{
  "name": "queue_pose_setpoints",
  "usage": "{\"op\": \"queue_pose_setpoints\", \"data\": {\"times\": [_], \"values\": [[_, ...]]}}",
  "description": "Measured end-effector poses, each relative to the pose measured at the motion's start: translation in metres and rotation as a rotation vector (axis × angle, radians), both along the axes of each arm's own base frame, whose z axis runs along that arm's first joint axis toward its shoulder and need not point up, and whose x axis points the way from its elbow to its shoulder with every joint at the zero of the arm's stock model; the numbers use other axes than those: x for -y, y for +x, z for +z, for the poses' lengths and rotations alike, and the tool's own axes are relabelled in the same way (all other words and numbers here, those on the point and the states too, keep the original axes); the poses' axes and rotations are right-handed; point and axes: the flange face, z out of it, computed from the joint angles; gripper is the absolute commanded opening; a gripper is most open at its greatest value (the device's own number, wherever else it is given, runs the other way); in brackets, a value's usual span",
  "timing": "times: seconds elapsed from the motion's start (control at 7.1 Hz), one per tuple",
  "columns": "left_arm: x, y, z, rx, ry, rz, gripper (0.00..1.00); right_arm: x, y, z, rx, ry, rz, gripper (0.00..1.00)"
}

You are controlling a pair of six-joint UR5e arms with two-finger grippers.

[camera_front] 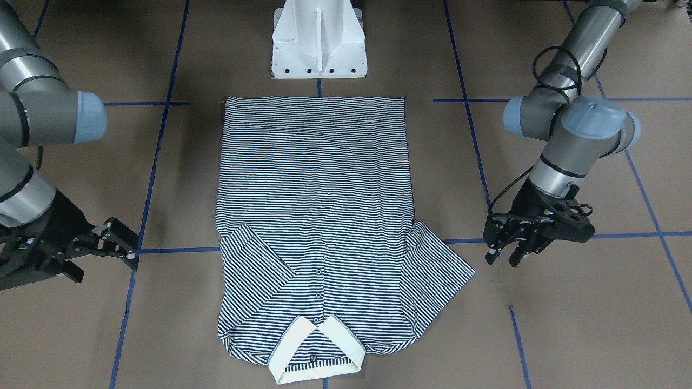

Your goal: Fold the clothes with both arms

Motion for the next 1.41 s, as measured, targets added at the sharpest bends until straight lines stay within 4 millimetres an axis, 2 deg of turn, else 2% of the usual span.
{"op": "queue_pose_setpoints", "data": {"times": [0.28, 0.42, 1.27, 1.41], "values": [[0.006, 0.032, 0.007, 0.039, -0.019, -0.009, 0.57, -0.002, 0.006, 0.007, 0.005, -0.002, 0.003, 1.00], [0.006, 0.041, 0.013, 0.056, -0.022, -0.014, 0.57, -0.002, 0.006, 0.009, 0.005, -0.004, 0.003, 1.00], [-0.006, 0.062, 0.019, 0.073, -0.020, 0.011, 0.57, -0.003, 0.007, 0.010, 0.006, -0.010, 0.007, 1.00], [-0.007, 0.063, 0.020, 0.075, -0.020, 0.014, 0.40, -0.002, 0.007, 0.010, 0.006, -0.010, 0.008, 1.00]]}}
